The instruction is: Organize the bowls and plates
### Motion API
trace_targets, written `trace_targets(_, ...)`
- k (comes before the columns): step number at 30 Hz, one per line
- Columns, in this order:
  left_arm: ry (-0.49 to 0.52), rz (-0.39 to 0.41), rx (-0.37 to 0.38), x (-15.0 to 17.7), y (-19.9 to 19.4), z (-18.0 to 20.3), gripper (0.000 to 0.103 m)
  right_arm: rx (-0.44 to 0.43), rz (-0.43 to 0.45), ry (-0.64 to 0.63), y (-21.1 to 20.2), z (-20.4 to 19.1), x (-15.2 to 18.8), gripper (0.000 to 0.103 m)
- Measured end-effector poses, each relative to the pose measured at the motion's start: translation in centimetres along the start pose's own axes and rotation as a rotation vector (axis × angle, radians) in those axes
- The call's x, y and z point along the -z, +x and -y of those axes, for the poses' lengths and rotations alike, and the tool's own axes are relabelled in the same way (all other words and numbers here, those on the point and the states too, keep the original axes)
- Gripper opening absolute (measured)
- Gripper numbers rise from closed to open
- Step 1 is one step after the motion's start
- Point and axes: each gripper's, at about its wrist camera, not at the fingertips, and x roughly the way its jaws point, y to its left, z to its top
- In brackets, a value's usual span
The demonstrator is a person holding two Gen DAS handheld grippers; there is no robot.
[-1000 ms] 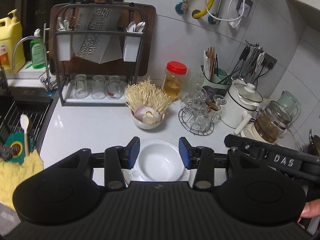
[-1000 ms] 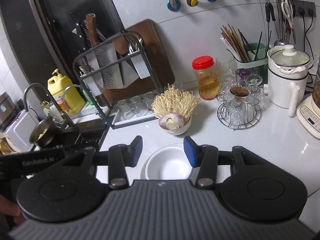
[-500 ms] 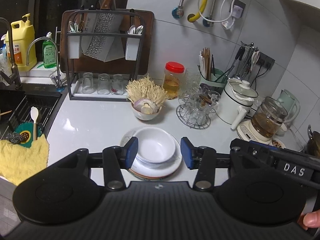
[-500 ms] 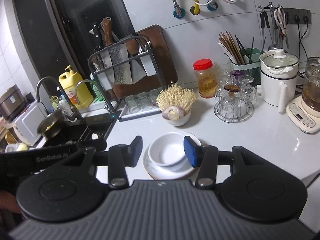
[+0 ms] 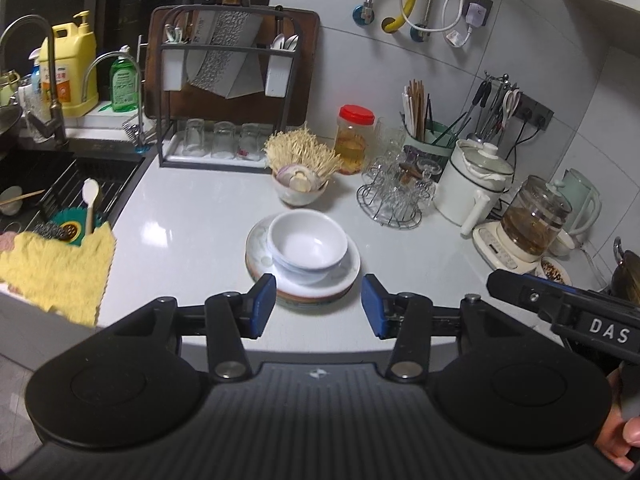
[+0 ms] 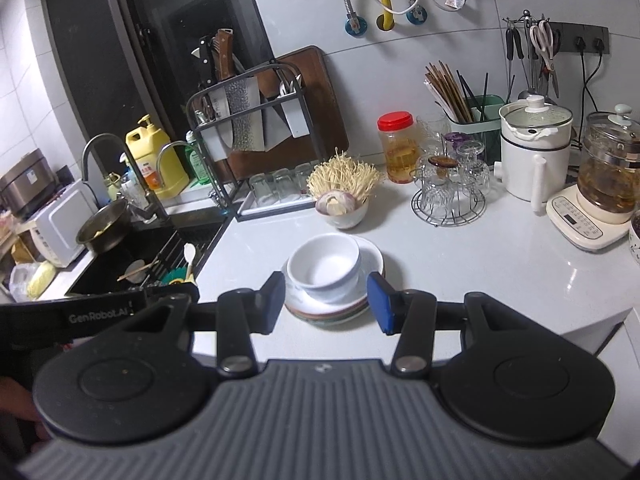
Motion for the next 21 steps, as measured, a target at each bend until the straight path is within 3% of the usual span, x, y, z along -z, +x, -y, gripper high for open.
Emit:
trace_targets(6, -0.023, -0.019, -0.023, 2.6, -1.4, 0.6, 0.053, -0.005, -0.026, -0.013, -1.3, 0.4, 1.6, 0.049)
trace_targets(10, -0.04, -0.031, -0.035, 4.1, -2.1, 0.6, 0.061, 0.0, -0.045, -0.024, -1.7, 0.3, 2.7, 0.05)
trace_targets(14, -0.042, -0.029, -0.052, 4.9, -2.7, 0.7, 0.073, 0.014, -0.038, -0.018, -2.1, 0.6, 3.5, 0.077)
trace_targets(21, -0.015, -0.023, -0.085, 5.8, -3.4, 1.0, 0.091, 0.038, -0.031, -0.023, -2.2, 1.7, 3.8, 0.08)
